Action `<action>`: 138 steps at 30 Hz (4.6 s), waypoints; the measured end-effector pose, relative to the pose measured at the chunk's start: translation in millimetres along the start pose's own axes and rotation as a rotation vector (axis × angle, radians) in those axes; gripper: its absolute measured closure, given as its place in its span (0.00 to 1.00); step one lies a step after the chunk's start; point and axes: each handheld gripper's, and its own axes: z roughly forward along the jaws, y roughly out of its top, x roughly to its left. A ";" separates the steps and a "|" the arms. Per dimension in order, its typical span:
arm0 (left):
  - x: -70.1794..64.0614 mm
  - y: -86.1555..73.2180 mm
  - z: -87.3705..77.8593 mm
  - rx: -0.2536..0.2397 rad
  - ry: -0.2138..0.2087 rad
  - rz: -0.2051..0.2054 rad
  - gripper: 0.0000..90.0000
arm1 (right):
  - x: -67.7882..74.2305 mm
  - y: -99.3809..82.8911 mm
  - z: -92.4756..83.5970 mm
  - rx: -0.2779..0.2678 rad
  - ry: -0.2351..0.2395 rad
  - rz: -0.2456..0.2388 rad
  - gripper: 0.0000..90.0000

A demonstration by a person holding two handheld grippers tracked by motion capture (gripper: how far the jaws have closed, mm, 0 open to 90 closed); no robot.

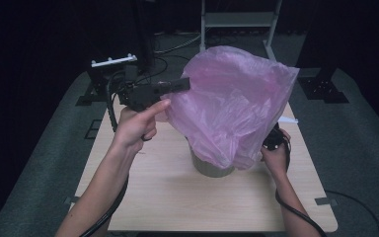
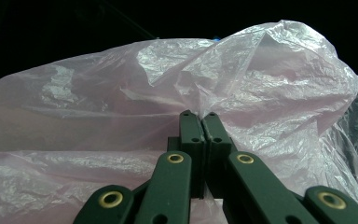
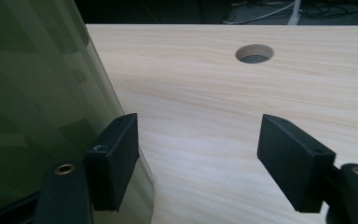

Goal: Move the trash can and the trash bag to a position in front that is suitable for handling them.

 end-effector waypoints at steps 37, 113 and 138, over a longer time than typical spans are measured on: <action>83.2 -88.9 45.1 -0.050 -0.008 -0.344 0.99 | -3.9 6.3 -24.6 -0.025 0.015 -0.022 0.29; 70.4 -74.8 32.8 0.034 0.187 0.001 0.31 | 29.0 72.4 -81.3 0.005 0.398 -0.162 0.27; 43.4 -74.1 30.9 0.145 0.147 0.210 0.21 | 50.4 66.2 -117.0 -0.067 0.581 -0.287 0.25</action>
